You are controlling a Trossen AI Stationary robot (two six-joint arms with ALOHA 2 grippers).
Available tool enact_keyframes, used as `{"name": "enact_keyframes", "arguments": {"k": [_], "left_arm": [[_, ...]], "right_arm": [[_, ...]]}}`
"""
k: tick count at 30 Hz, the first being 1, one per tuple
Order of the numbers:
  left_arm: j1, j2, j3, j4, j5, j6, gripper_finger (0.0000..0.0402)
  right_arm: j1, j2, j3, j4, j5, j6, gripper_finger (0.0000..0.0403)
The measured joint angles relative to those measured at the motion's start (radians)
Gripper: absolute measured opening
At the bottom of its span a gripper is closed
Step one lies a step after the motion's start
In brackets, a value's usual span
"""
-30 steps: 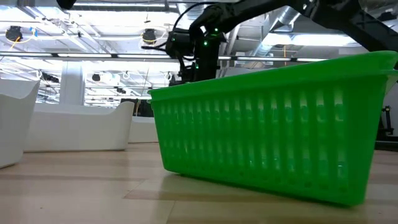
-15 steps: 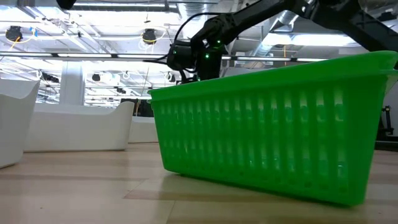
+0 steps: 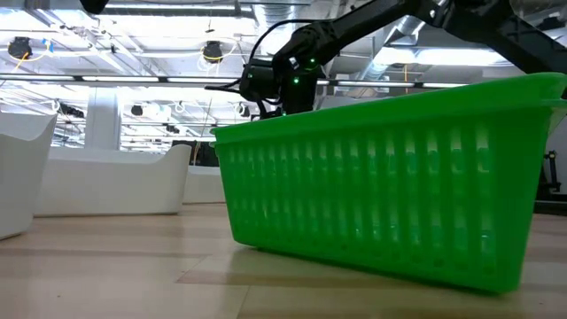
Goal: Stack baskets by color
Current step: Stack the top green bin on the bottom green bin
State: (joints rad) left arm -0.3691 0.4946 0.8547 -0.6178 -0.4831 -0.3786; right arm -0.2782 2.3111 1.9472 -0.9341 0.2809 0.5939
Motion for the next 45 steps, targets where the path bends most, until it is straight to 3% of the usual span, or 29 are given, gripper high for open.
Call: {"name": "enact_keyframes", "arguments": {"k": [8, 24, 32, 45], "left_arm": [[0.000, 0.000, 0.000, 0.001, 0.000, -0.013, 0.0254], [0.000, 0.000, 0.000, 0.002, 0.000, -0.034, 0.0254], [0.000, 0.000, 0.000, 0.002, 0.001, -0.038, 0.0254], [0.000, 0.000, 0.000, 0.002, -0.020, -0.077, 0.0254]], "right_arm": [[-0.006, 0.000, 0.018, -0.017, -0.017, 0.040, 0.0007], [0.065, 0.000, 0.383, -0.389, 0.021, 0.026, 0.0003], [0.188, -0.097, 0.386, -0.486, 0.067, 0.100, 0.0002], [0.509, -0.150, 0.386, -0.490, 0.087, 0.331, 0.0004]]}}
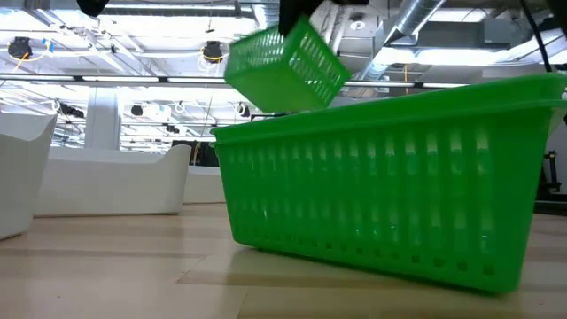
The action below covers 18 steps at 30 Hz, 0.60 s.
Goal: Stack baskets by color
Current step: Stack the top green bin on the bottom green bin
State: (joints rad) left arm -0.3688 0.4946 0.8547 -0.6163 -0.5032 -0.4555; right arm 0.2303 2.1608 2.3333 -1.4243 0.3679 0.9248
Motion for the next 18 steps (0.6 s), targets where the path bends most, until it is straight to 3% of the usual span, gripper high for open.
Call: {"name": "enact_keyframes", "arguments": {"k": [9, 18], "left_arm": [[0.000, 0.000, 0.000, 0.000, -0.002, -0.012, 0.0254], [0.000, 0.000, 0.000, 0.000, -0.035, -0.017, 0.0254]], "right_arm": [[0.240, 0.004, 0.000, 0.045, 0.022, 0.269, 0.0004], [0.407, 0.004, 0.000, 0.049, 0.025, 0.480, 0.0005]]}}
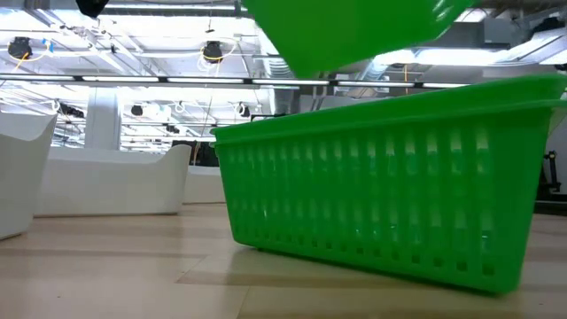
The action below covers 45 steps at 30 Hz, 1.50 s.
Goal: Stack baskets by color
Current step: Stack the top green bin on the bottom green bin
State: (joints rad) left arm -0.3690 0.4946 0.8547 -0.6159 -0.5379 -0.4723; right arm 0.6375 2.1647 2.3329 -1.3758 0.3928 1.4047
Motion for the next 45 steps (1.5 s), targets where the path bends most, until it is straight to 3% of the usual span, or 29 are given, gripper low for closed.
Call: {"name": "enact_keyframes", "arguments": {"k": [7, 22, 41, 45], "left_arm": [[0.000, 0.000, 0.000, 0.000, -0.023, -0.004, 0.0254], [0.000, 0.000, 0.000, -0.010, -0.024, -0.004, 0.0254], [0.000, 0.000, 0.000, -0.023, -0.026, -0.004, 0.0254], [0.000, 0.000, 0.000, -0.023, -0.026, -0.003, 0.0254]], "right_arm": [[0.062, 0.019, 0.002, 0.046, 0.011, -0.118, 0.0004], [0.034, 0.101, 0.000, 0.052, -0.120, -0.093, 0.0005], [0.038, 0.135, -0.001, 0.035, -0.138, -0.101, 0.0005], [0.037, 0.152, 0.001, 0.026, -0.182, -0.099, 0.0005]]}}
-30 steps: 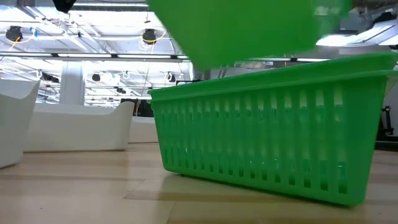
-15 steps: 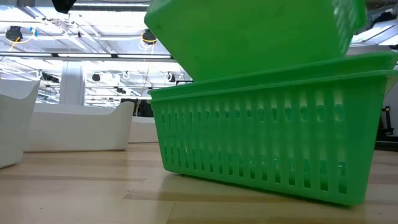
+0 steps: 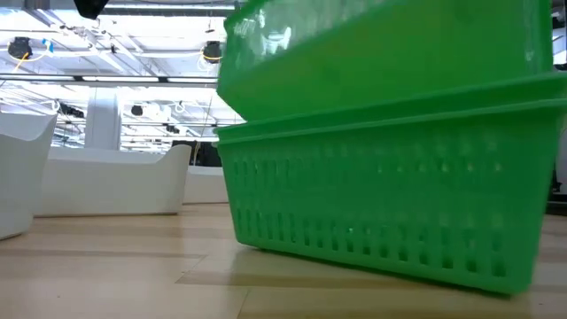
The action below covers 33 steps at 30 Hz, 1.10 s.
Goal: Stack baskets by color
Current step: Stack the top green bin on the bottom green bin
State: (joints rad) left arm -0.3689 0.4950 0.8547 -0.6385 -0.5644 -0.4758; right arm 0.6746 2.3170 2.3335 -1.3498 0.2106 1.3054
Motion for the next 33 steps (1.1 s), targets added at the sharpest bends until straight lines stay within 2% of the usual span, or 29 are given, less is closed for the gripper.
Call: {"name": "enact_keyframes", "arguments": {"k": [11, 33], "left_arm": [[0.000, 0.000, 0.000, 0.000, 0.000, 0.000, 0.0254], [0.000, 0.000, 0.000, 0.000, 0.000, 0.000, 0.0254]], "right_arm": [[-0.005, 0.029, -0.001, -0.010, -0.028, -0.007, 0.0005], [-0.005, 0.027, -0.001, -0.041, -0.005, -0.023, 0.0006]]}}
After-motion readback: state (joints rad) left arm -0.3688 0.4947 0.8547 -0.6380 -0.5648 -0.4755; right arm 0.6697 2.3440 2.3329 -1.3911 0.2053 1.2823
